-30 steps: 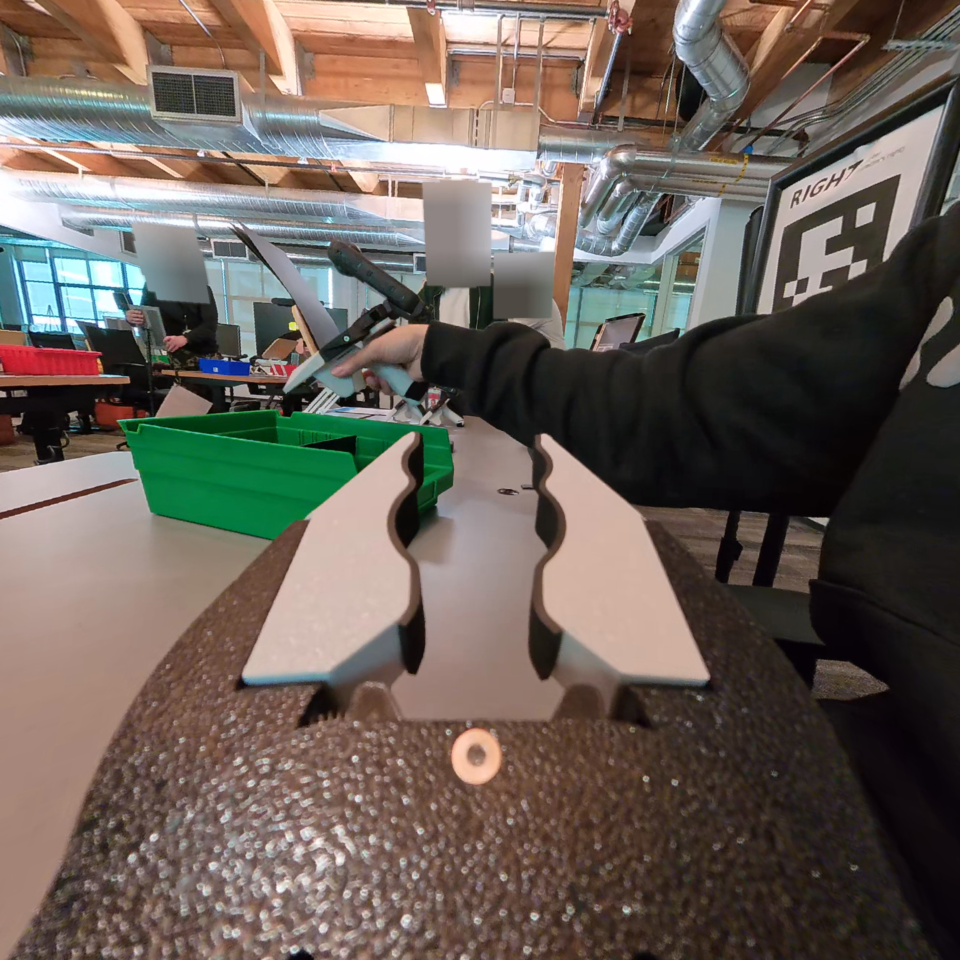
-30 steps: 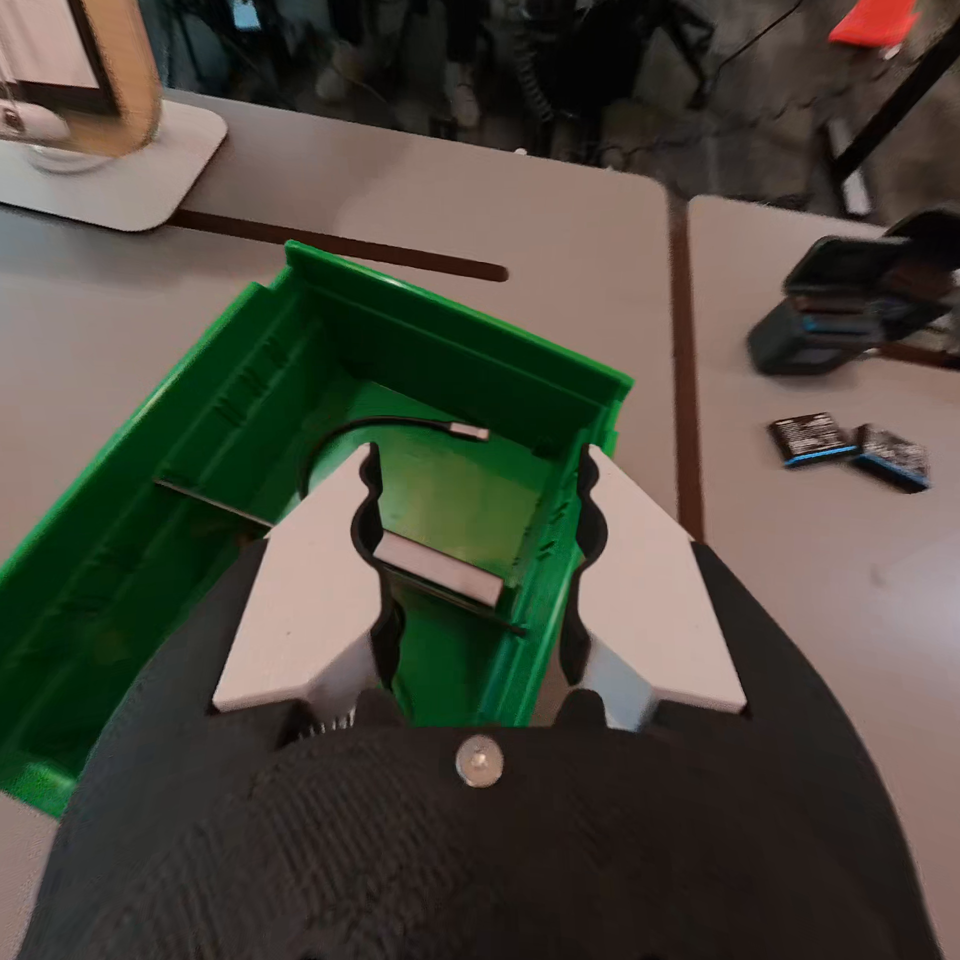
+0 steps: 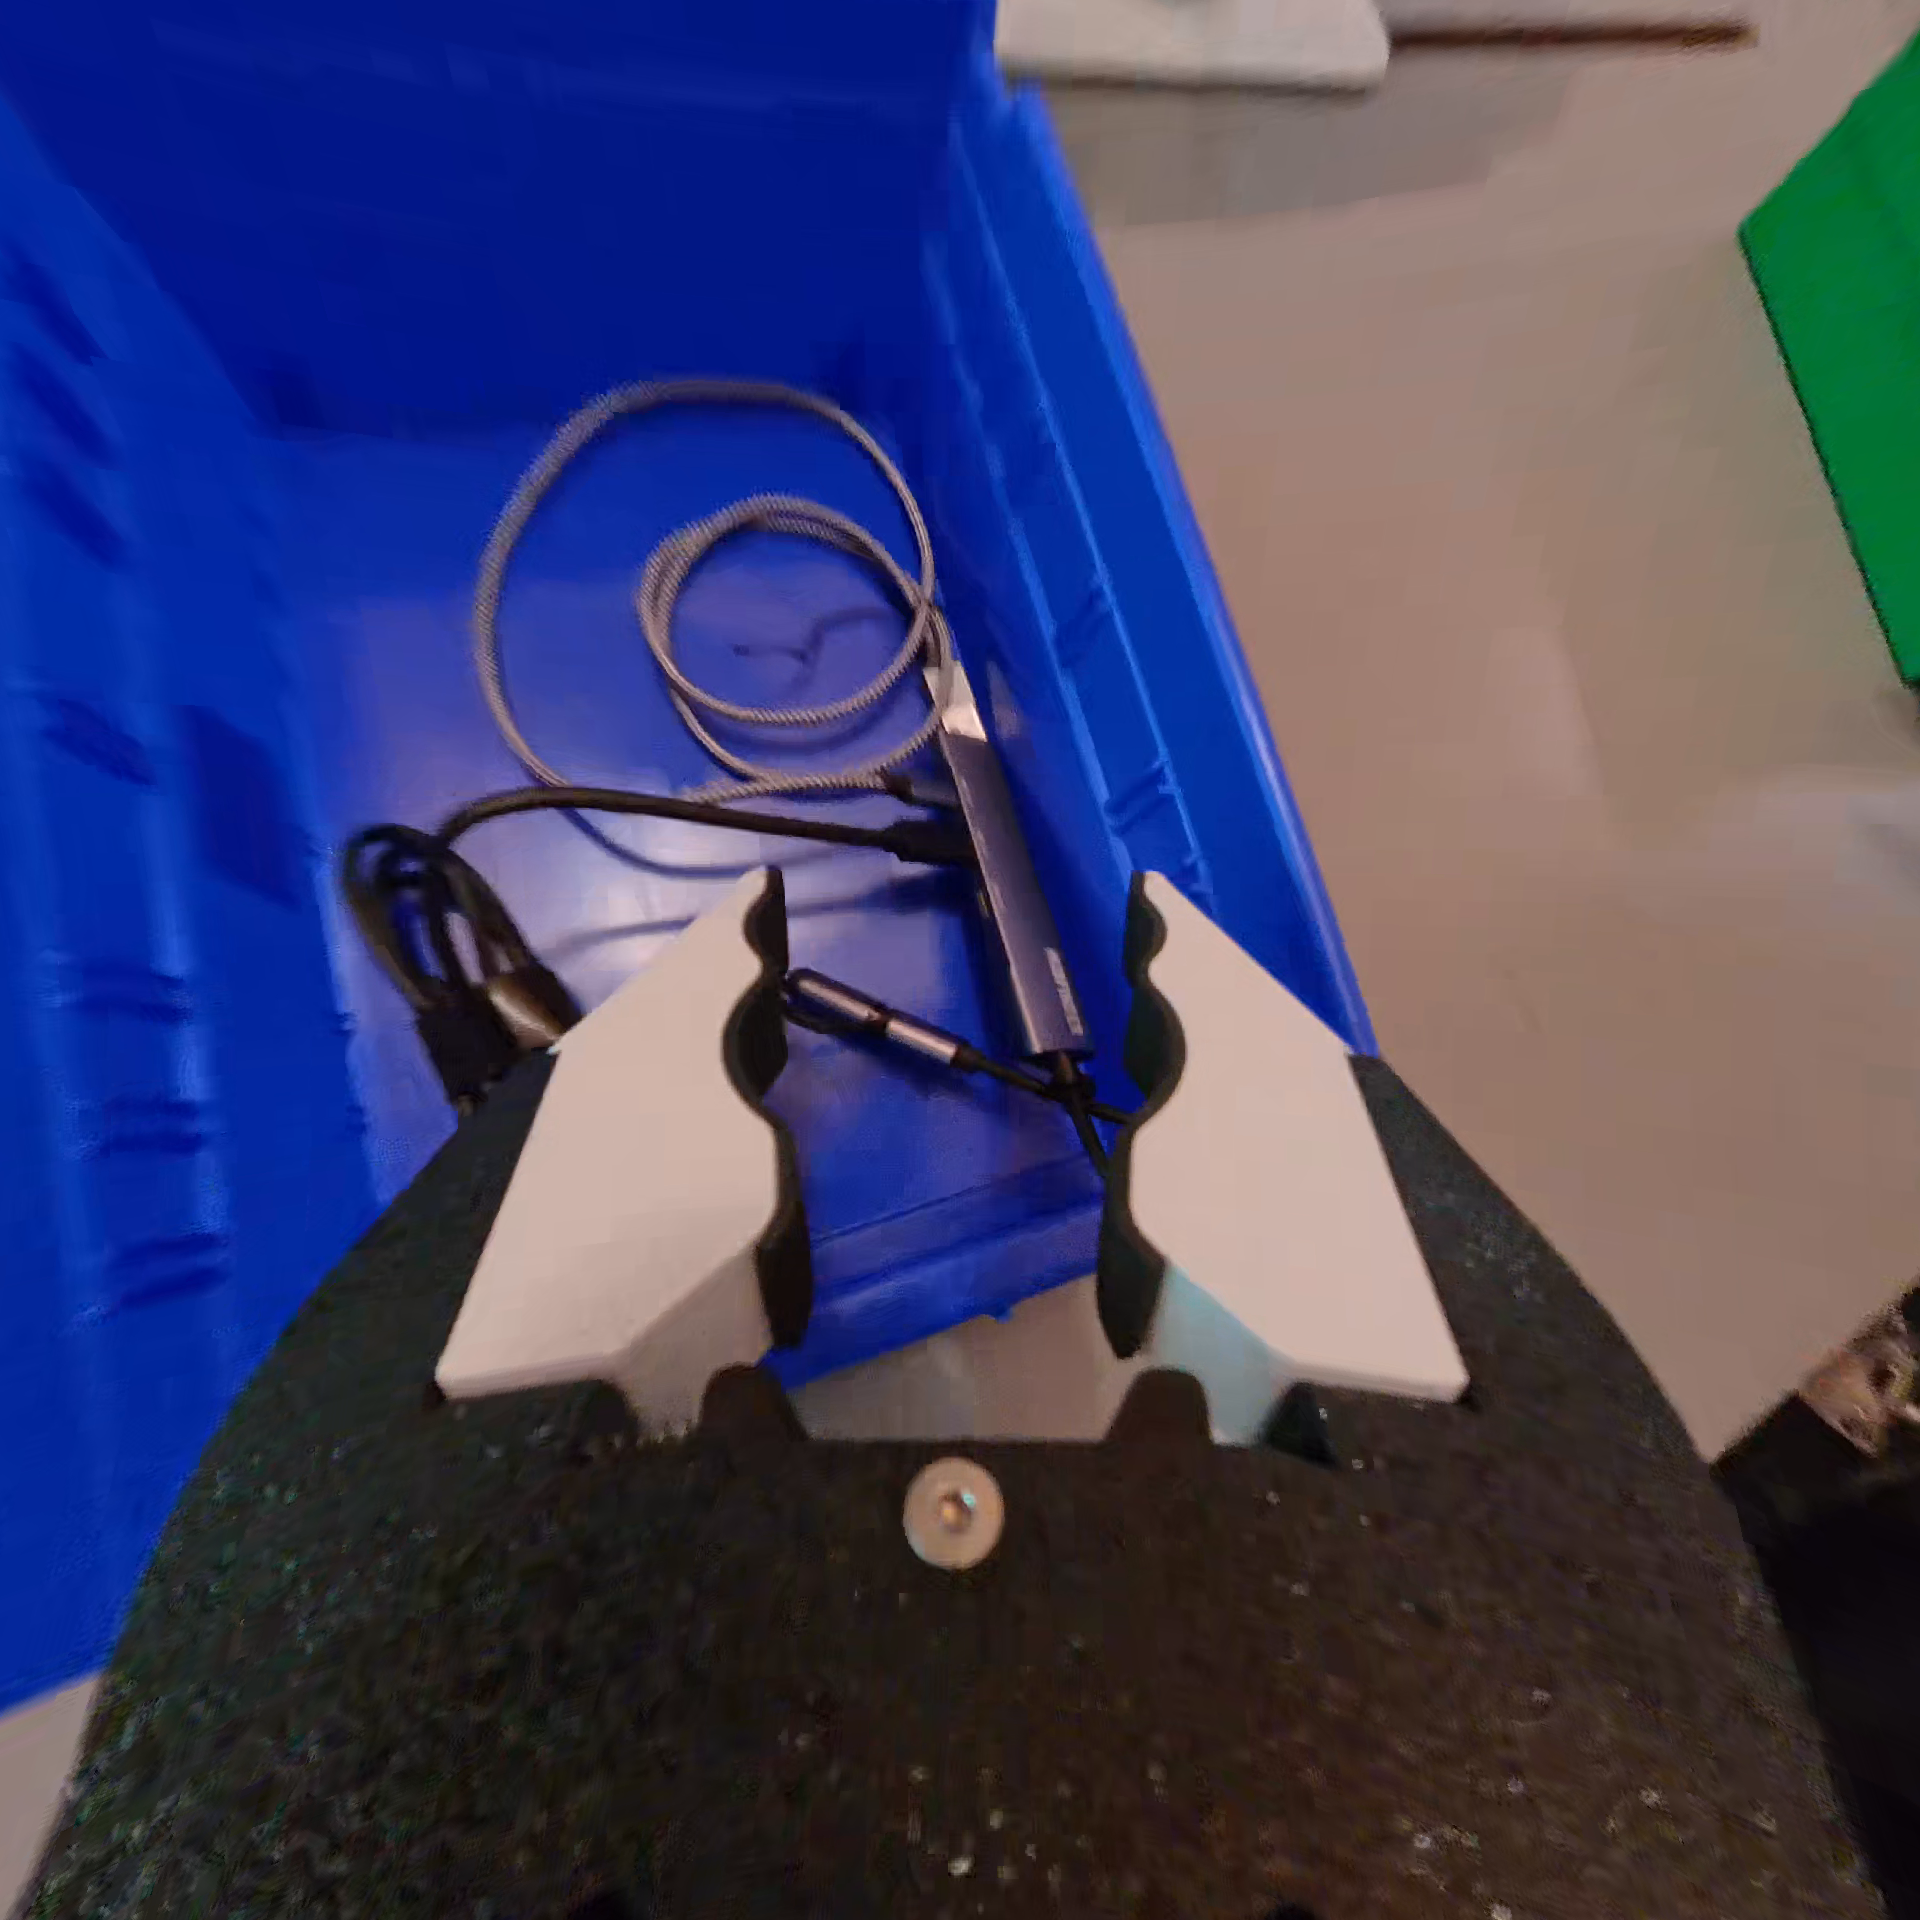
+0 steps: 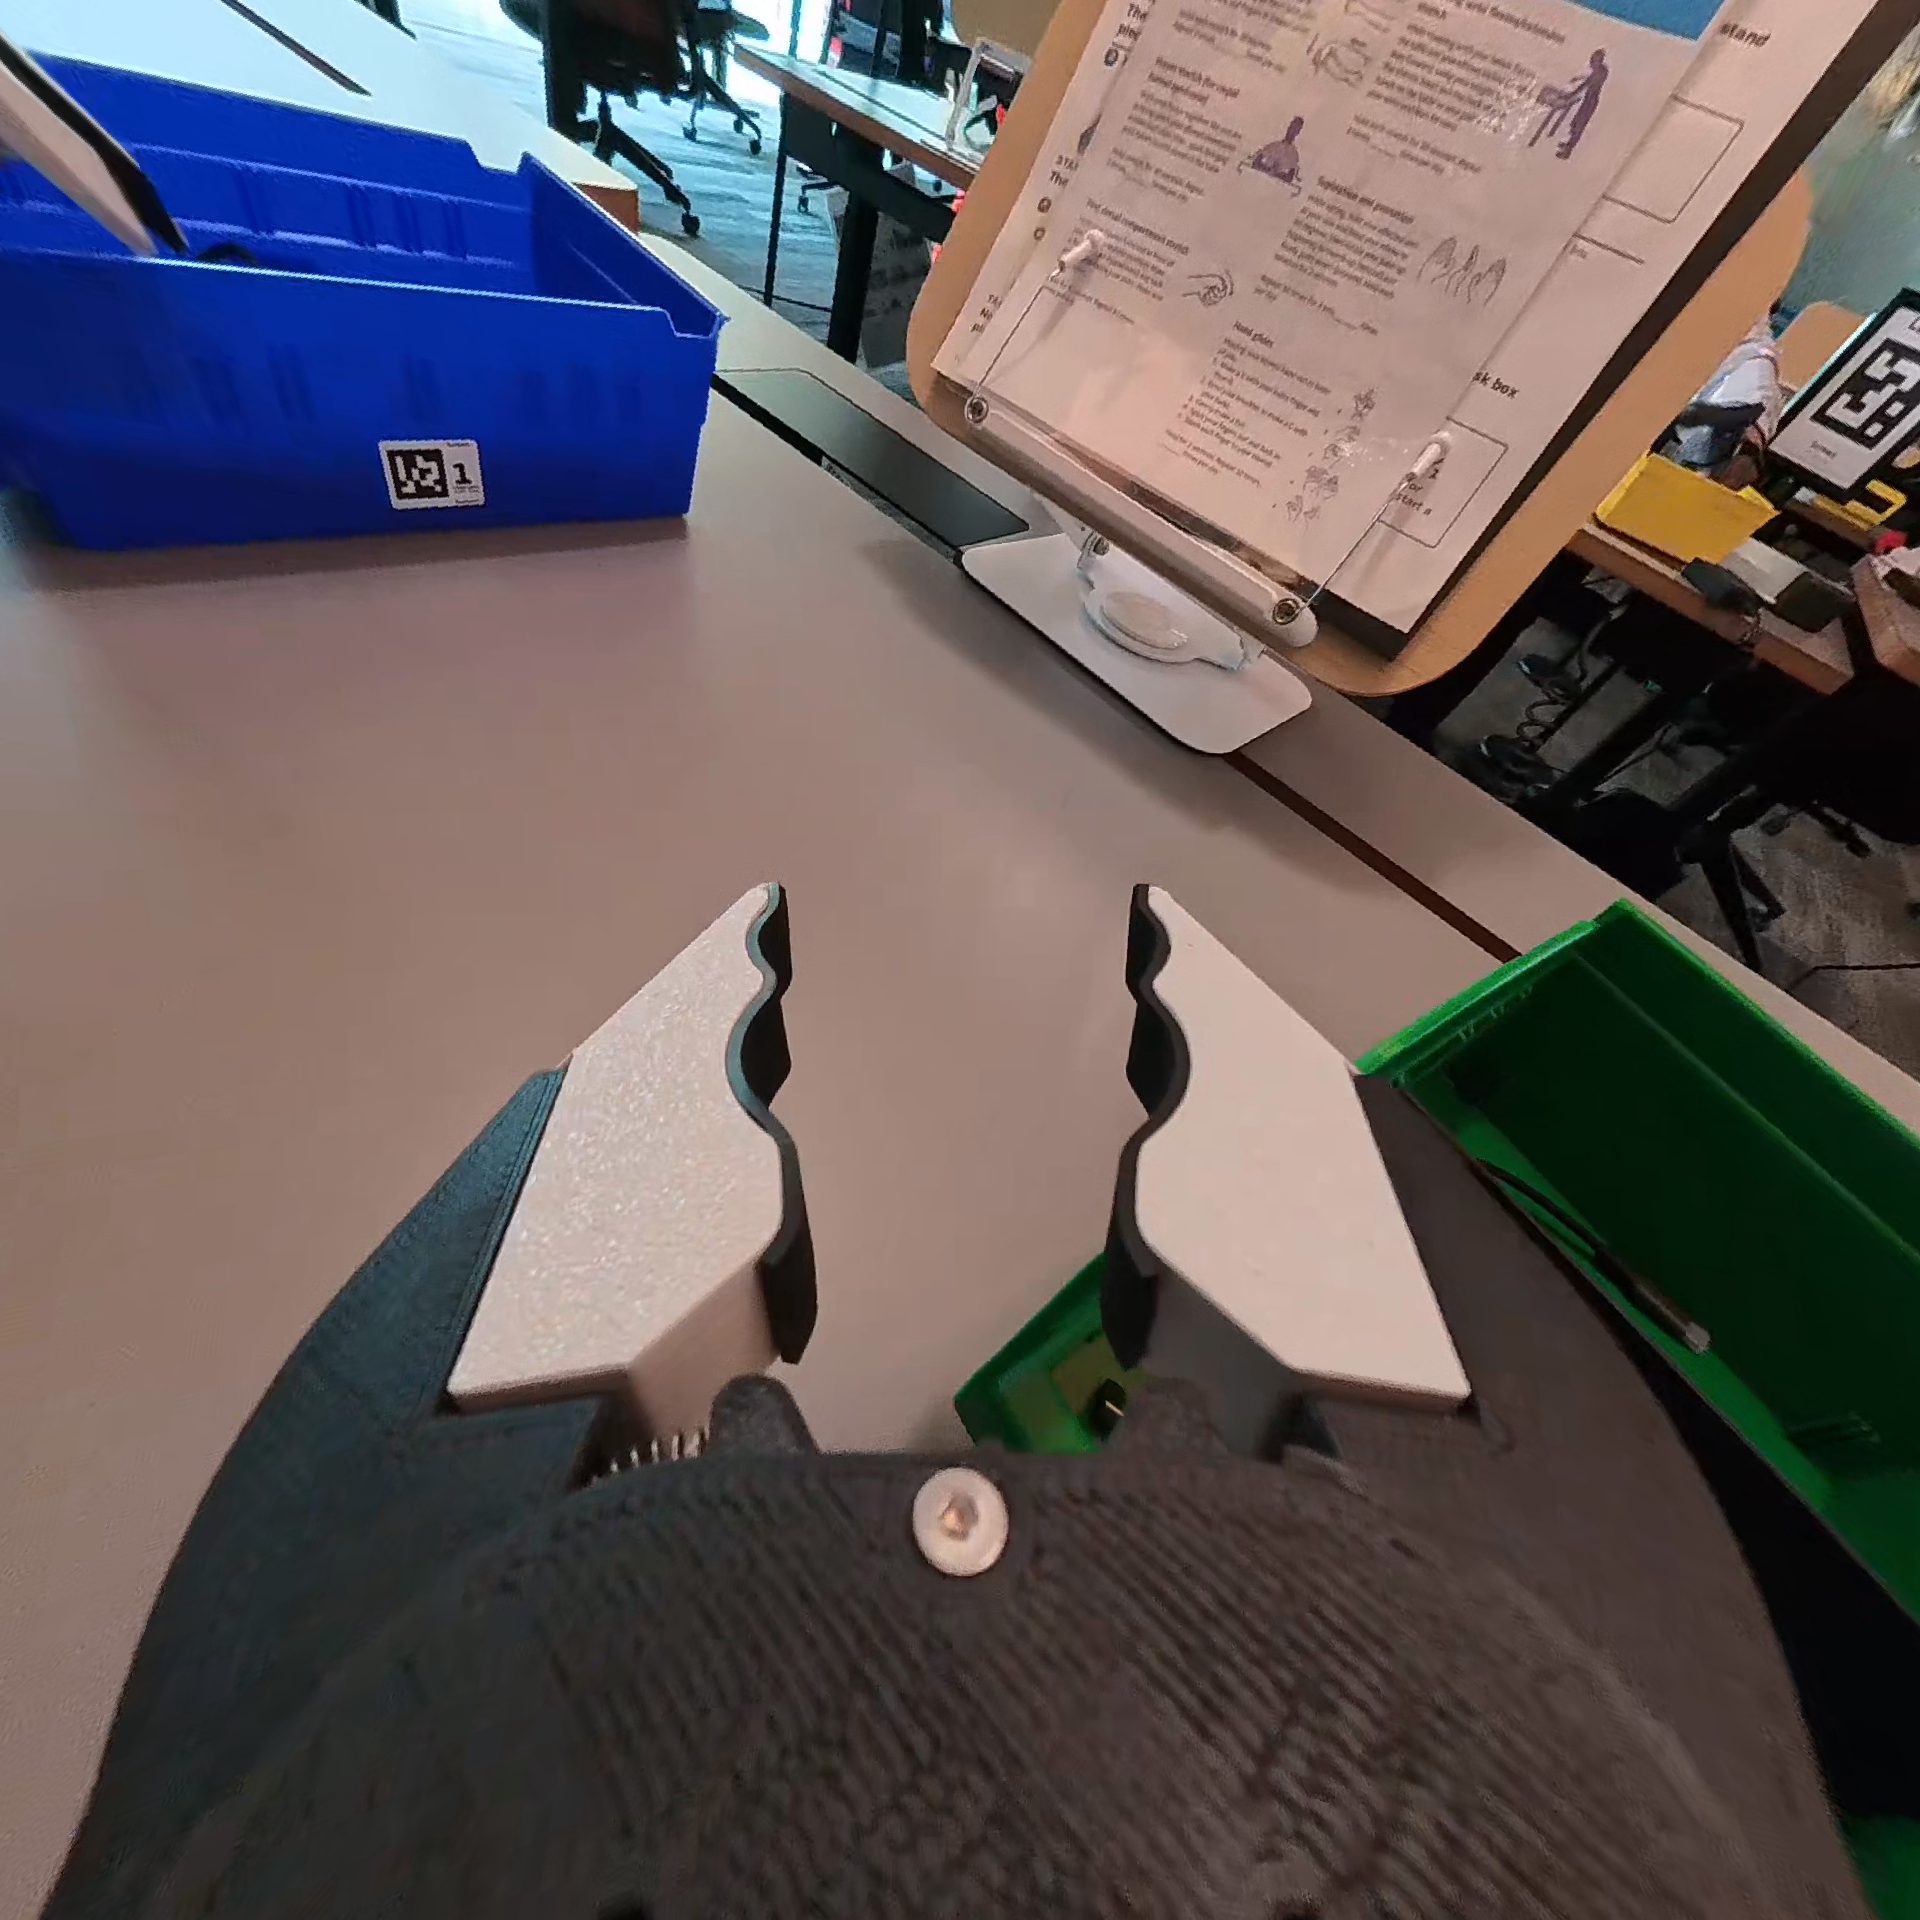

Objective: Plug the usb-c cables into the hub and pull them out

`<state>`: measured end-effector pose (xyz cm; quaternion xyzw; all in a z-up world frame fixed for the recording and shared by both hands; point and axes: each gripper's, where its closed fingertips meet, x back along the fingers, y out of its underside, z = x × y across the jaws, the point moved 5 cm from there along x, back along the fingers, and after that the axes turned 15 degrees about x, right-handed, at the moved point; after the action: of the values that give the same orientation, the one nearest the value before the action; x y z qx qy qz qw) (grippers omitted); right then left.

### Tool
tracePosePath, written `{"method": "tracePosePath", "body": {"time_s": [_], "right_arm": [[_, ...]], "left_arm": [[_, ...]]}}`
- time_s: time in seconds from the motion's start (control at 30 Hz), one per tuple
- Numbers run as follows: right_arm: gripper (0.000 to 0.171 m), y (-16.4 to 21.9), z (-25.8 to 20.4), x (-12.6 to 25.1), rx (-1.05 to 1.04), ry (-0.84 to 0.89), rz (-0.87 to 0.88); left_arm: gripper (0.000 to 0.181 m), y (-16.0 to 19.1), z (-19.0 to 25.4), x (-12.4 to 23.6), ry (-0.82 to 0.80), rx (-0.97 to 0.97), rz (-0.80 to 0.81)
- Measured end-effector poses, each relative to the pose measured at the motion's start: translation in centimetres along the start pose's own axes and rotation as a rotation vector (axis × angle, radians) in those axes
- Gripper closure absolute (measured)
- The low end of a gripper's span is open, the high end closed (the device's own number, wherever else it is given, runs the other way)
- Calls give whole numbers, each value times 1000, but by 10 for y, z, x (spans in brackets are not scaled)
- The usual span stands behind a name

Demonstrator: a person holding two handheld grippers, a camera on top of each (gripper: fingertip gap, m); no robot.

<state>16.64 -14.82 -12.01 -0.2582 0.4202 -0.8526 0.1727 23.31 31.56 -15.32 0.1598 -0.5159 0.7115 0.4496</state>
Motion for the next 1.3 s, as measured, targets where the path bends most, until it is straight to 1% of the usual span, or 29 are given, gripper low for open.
{"method": "tracePosePath", "body": {"time_s": [0.13,0.23,0.27,0.3,0.33,0.37,0.4,0.47,0.57,0.63,0.73,0.8,0.83,0.87,0.9,0.93,1.0,1.03,1.07,1.1,1.13,1.17,1.2,1.23,1.3], "right_arm": [[106,1,-8,4,26,-21,-17],[106,0,-13,7,31,-32,-30],[106,-1,-15,9,35,-30,-30],[107,-2,-17,10,38,-31,-28],[107,-3,-19,12,40,-34,-27],[107,-4,-21,14,45,-37,-25],[107,-5,-23,17,53,-39,-27],[106,-4,-25,24,83,-35,-45],[106,-2,-25,39,125,-18,-62],[106,-2,-23,51,111,6,-53],[106,-4,-18,70,80,51,-29],[107,-10,-17,82,57,79,4],[107,-13,-17,88,45,90,26],[108,-17,-17,93,31,100,48],[108,-19,-18,97,23,102,67],[109,-21,-21,100,23,98,79],[108,-20,-24,106,42,100,63],[108,-17,-25,110,56,106,42],[108,-16,-26,115,73,111,22],[108,-14,-27,120,89,117,8],[107,-14,-27,125,103,124,1],[107,-13,-26,131,111,129,-1],[107,-12,-26,136,112,134,2],[107,-12,-24,140,104,141,8],[108,-10,-19,148,73,165,21]], "left_arm": [[119,15,-12,-34,-23,36,-186],[131,26,-13,-53,31,60,-325],[126,27,-14,-58,38,62,-358],[127,26,-14,-61,59,56,-371],[133,26,-14,-61,96,53,-394],[154,24,-10,-58,155,54,-418],[169,21,-5,-54,220,51,-418],[169,22,-3,-44,253,-51,-432],[171,19,4,-27,301,-132,-367],[172,6,10,-10,329,-149,-259],[173,-18,20,23,271,-261,-98],[179,-35,33,48,209,-339,-5],[181,-46,46,61,228,-362,65],[181,-56,64,77,304,-374,133],[181,-64,77,90,333,-372,181],[181,-72,82,99,288,-369,220],[178,-86,77,105,118,-350,303],[177,-89,71,103,65,-323,330],[175,-87,66,95,52,-284,312],[174,-79,62,83,67,-232,243],[172,-67,58,68,83,-177,141],[155,-53,53,51,77,-140,31],[142,-42,45,33,43,-135,-52],[138,-33,38,16,1,-147,-101],[142,-17,32,-14,-21,-164,-192]]}}
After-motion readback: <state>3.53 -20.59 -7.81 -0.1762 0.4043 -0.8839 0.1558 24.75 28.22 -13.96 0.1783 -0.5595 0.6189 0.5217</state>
